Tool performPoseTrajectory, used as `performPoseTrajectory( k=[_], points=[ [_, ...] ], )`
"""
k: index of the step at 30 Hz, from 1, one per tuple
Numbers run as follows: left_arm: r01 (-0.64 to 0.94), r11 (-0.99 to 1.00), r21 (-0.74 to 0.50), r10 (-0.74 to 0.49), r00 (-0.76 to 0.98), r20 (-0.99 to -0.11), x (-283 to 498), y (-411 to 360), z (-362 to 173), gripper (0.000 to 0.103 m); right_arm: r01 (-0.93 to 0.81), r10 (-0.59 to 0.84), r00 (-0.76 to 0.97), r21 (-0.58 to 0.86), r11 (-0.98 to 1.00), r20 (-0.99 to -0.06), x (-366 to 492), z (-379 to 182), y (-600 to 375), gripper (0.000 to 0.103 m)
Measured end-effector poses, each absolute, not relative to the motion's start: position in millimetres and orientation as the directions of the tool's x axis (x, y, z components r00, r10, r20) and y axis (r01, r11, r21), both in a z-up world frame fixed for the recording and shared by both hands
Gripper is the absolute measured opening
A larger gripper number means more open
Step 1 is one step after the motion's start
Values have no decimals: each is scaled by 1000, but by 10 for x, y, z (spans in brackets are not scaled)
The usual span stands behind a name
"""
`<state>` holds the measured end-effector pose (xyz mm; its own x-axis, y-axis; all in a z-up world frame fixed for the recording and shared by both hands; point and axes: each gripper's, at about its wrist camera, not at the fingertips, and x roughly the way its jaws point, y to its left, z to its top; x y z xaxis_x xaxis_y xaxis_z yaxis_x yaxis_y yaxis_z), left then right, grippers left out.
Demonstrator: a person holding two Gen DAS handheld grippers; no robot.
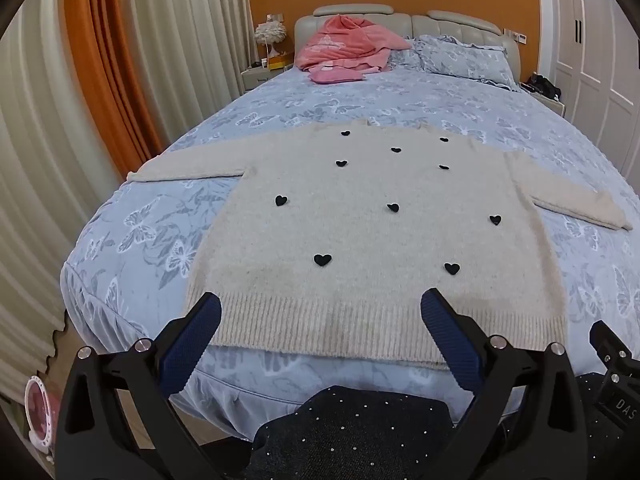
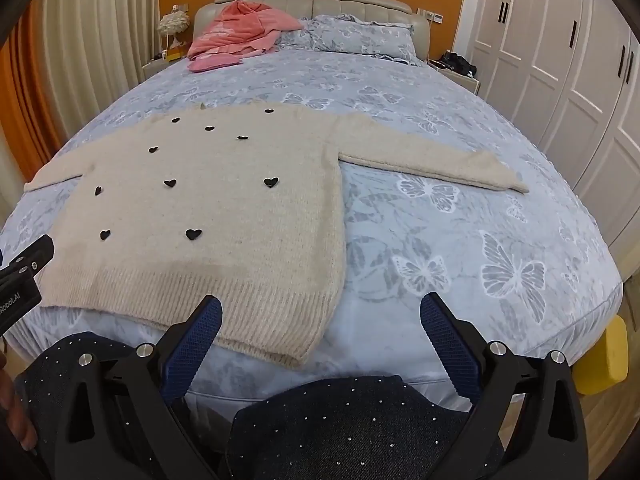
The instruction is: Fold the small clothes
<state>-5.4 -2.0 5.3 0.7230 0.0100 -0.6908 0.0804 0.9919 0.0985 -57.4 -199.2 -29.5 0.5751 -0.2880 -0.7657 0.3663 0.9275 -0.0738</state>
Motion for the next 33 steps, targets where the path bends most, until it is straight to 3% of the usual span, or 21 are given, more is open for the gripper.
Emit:
performPoseTrajectory(
  k=[33],
  points=[
    [85,990,109,15,721,-693,-35,-29,54,98,366,-284,575,-70,928,-767,-574,-295,-2006,98]
  ],
)
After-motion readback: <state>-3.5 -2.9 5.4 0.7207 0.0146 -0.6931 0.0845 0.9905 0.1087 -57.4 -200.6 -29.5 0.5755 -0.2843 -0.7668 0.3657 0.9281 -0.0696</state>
